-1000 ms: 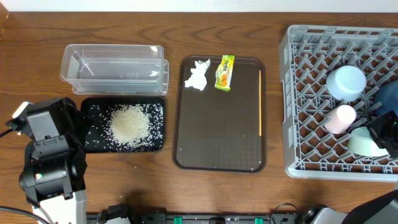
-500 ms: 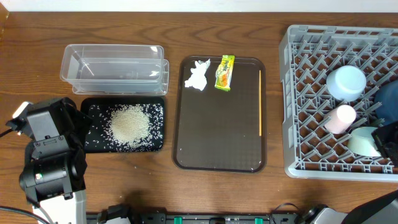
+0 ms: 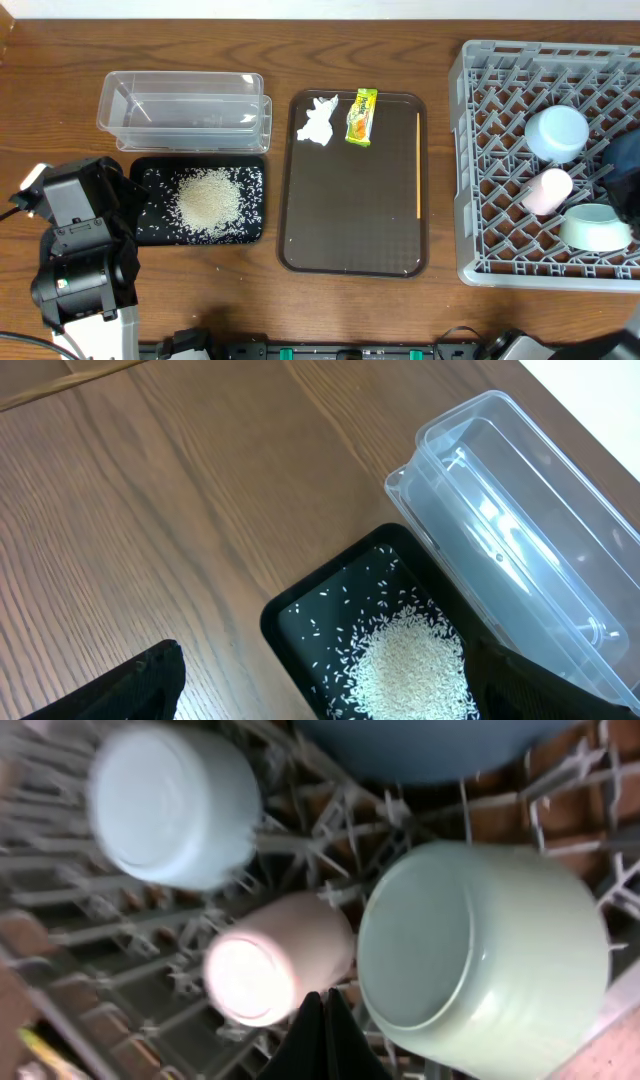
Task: Sort waste into correct bins and load items into the dishwasher rack
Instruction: 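Lower the mint-green bowl into the rack and open the right gripper, then move the right gripper to the wooden stick on the brown tray and grasp it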
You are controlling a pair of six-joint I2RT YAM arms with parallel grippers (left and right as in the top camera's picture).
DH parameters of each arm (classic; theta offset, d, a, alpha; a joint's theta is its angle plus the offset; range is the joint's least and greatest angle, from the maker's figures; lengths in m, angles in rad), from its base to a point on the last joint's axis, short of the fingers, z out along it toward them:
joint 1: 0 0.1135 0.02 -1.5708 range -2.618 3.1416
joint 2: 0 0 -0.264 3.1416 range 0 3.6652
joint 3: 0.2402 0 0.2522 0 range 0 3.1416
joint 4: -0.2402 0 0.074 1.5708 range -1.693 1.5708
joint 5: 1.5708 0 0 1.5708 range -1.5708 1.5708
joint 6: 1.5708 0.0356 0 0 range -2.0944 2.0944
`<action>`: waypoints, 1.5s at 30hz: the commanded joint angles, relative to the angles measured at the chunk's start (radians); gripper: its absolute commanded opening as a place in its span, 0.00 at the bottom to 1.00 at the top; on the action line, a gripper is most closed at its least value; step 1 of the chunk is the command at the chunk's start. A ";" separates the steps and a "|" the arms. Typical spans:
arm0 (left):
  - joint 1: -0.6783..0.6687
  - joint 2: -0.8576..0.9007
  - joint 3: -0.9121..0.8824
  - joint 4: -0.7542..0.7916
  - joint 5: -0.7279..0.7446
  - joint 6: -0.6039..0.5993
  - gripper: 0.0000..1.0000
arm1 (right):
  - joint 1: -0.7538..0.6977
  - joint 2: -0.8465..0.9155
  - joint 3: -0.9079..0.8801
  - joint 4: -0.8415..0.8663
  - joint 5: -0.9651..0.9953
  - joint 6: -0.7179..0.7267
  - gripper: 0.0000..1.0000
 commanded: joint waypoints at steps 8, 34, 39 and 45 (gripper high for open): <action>0.005 -0.003 0.018 0.000 -0.003 -0.008 0.91 | 0.013 0.079 0.010 -0.088 0.175 0.011 0.01; 0.005 -0.003 0.018 0.000 -0.003 -0.008 0.91 | 0.015 -0.261 0.010 -0.174 -0.023 -0.050 0.02; 0.005 -0.003 0.018 0.000 -0.003 -0.008 0.91 | 0.073 -0.329 0.010 -0.071 -0.428 -0.186 0.34; 0.005 -0.003 0.018 0.000 -0.003 -0.008 0.91 | 0.334 -0.288 0.031 -0.045 -0.359 -0.231 0.59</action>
